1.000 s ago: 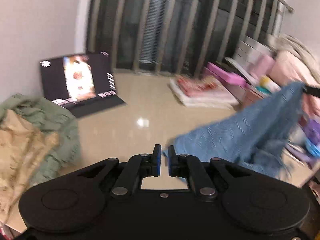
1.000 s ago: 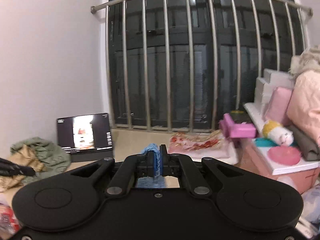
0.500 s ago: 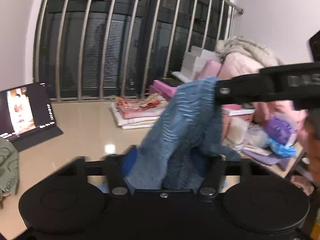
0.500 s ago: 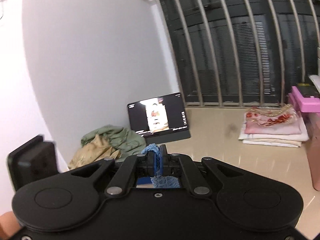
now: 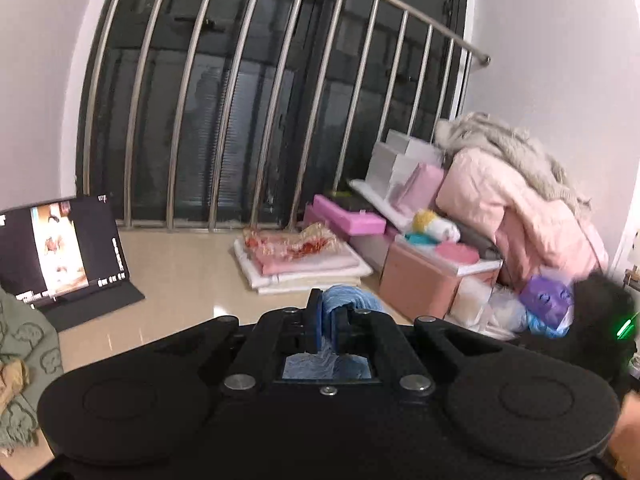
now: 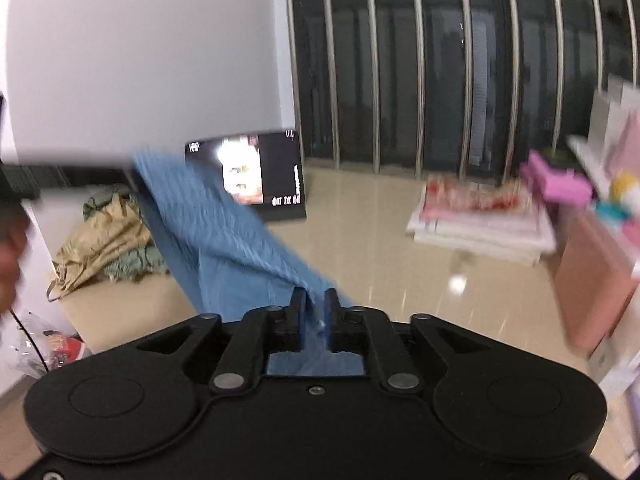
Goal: Fold clothes
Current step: 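Grasp a blue garment edge with the left gripper while the right gripper grasps another edge, then lift the blue garment with both grippers and stretch it between them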
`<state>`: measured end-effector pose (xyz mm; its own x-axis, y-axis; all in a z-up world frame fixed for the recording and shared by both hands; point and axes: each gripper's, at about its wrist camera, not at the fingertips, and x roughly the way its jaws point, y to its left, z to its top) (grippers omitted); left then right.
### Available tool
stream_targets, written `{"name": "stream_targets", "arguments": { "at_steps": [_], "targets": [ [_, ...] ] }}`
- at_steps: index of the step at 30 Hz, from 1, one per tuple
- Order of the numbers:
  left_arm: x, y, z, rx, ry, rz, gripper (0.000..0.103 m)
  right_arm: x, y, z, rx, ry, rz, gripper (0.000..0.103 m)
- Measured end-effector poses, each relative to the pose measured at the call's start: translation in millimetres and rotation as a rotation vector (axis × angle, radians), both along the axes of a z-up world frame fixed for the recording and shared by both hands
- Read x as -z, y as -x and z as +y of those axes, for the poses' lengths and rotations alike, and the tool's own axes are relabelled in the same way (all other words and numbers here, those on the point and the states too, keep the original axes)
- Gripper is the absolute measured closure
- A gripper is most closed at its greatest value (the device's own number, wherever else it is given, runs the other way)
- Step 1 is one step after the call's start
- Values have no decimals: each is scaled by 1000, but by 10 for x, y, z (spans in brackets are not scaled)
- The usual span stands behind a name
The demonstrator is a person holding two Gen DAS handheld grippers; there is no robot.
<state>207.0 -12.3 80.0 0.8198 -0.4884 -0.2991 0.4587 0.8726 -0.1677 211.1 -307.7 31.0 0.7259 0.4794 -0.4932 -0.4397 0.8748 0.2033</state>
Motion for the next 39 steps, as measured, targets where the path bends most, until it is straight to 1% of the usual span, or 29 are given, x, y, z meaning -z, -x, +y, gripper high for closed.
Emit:
{"name": "stream_targets", "arguments": {
  "at_steps": [2, 3, 6, 7, 9, 12, 14, 16, 18, 20, 23, 25, 26, 27, 29, 31, 32, 33, 34, 36, 37, 39],
  "targets": [
    [-77, 36, 10, -17, 2, -25, 99, 184, -29, 13, -13, -18, 72, 83],
    [-105, 38, 19, -19, 4, -29, 99, 265, -29, 10, -23, -41, 104, 77],
    [-152, 41, 17, -23, -7, -38, 99, 438, 53, -56, -64, -186, 155, 66],
    [-161, 41, 12, -24, -14, -41, 99, 462, 82, -80, -74, -239, 158, 64],
    [-161, 34, -15, -29, -28, -41, 99, 435, 166, -90, -106, -323, 135, 57],
    [-148, 31, -29, -37, -36, -35, 99, 252, 318, -74, -155, -364, 60, 50],
    [-147, 23, -51, -52, -53, -32, 99, 100, 462, -80, -171, -358, 0, 49],
    [-147, -7, -71, -78, -73, -16, 99, -43, 617, -94, -190, -349, -59, 44],
    [-137, -25, -47, -103, -76, 0, 99, -119, 743, -117, -187, -326, -90, 37],
    [-131, -16, -111, -77, -85, 3, 99, -175, 860, -123, -171, -303, -109, 36],
    [-122, -3, -208, -38, -99, 8, 99, -310, 1001, -41, -149, -234, -197, 36],
    [-116, 7, -273, -13, -108, 11, 99, -397, 1001, 147, -116, -117, -256, 36],
    [-121, 43, -319, 3, -113, 5, 99, -435, 959, 254, -100, -54, -272, 37],
    [-123, 73, -355, 10, -120, 2, 99, -447, 897, 350, -98, -14, -266, 38],
    [-130, 137, -408, 18, -135, -7, 99, -445, 754, 519, -83, 39, -233, 41],
    [-139, 175, -376, 6, -150, -16, 99, -435, 651, 554, -31, 29, -204, 49],
    [-140, 188, -340, -4, -154, -18, 99, -433, 607, 547, 2, 14, -195, 58],
    [-142, 201, -304, -15, -159, -21, 99, -423, 572, 530, 50, 10, -194, 69],
    [-144, 213, -268, -24, -163, -23, 99, -412, 556, 500, 94, 25, -202, 75],
    [-164, 177, -192, -17, -145, -1, 99, -389, 531, 435, 178, 61, -222, 77],
    [-171, 163, -162, -9, -138, 8, 99, -377, 508, 411, 196, 89, -224, 78],
    [-162, 143, -137, 17, -125, 17, 99, -360, 469, 398, 199, 152, -237, 91]
  ]
}}
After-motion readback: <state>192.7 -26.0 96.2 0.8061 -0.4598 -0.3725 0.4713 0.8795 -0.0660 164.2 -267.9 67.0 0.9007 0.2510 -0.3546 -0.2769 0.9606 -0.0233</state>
